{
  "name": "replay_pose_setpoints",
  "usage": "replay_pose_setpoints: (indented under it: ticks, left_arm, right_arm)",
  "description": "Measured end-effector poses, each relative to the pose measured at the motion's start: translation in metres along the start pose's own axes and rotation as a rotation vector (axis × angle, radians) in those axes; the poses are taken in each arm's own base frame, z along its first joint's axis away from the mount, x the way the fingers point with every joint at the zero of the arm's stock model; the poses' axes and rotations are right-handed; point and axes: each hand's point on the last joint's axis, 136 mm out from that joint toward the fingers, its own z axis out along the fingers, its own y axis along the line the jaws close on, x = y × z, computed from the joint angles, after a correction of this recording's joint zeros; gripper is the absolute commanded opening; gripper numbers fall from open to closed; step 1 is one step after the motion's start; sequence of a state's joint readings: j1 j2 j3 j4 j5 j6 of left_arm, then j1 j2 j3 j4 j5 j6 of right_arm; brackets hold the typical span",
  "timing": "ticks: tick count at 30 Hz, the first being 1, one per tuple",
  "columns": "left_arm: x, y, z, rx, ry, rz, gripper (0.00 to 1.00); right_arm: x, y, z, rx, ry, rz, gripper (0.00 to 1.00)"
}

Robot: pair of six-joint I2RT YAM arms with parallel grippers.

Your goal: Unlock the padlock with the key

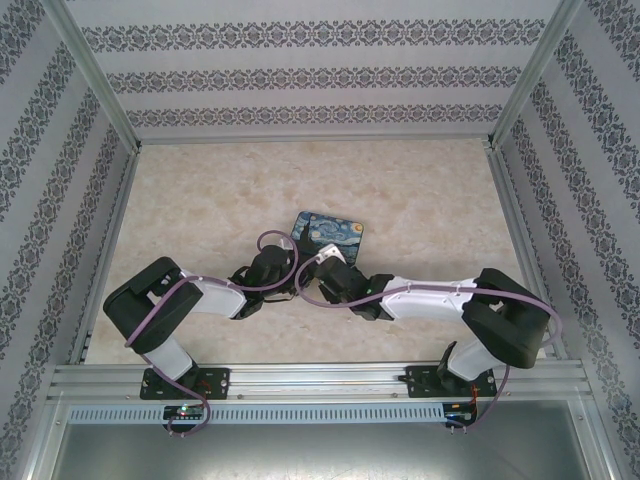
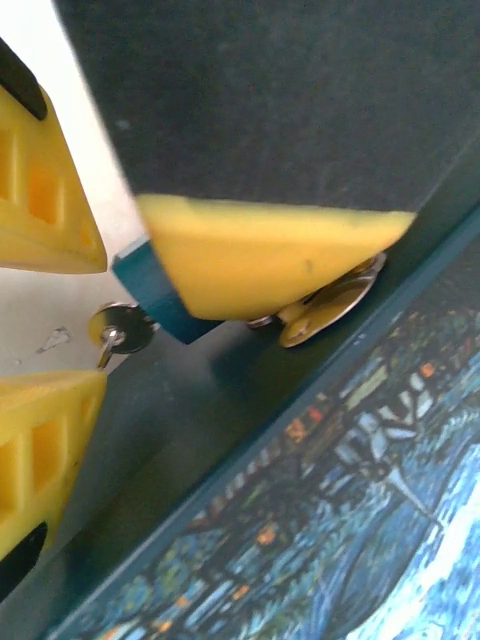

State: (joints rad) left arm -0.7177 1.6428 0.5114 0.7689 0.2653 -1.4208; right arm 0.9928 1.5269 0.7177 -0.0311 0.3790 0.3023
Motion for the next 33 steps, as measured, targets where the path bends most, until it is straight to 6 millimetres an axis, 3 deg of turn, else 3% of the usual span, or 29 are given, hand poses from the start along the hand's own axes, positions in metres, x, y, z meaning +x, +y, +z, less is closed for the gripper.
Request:
replay_pose_setpoints:
  ticks: [13,16,22,26,27,30,33]
  left_arm:
    - [-0.001,-0.002,-0.002,0.002,-0.005,0.0,0.0]
    - [-0.001,-0.002,-0.002,-0.001,-0.007,0.0,0.0]
    - [-0.003,-0.001,-0.003,-0.005,-0.012,-0.003,0.0]
    - [-0.005,-0.002,-0.004,-0.001,-0.018,-0.003,0.0]
    - [-0.005,-0.003,-0.004,0.002,-0.018,-0.003,0.0]
    - [-0.004,-0.007,-0.004,0.014,-0.014,0.0,0.0]
    - [-0.004,-0.006,-0.004,0.012,-0.015,0.0,0.0]
  right_arm:
    - [-0.004,-0.003,0.009,0.021,0.012,0.004,0.23]
    - [-0.004,-0.004,0.009,0.019,0.014,0.009,0.19]
    - [-0.003,-0.003,0.009,0.009,0.022,0.009,0.0]
    - [-0.006,-0.004,0.007,-0.039,0.023,0.058,0.01]
    - [-0.006,-0.004,0.006,-0.056,0.024,0.073,0.07]
    - [-0.009,-0.006,-0.003,-0.117,0.009,0.135,0.45]
    - [-0.02,-0.005,-0.021,-0.18,-0.041,0.198,0.57]
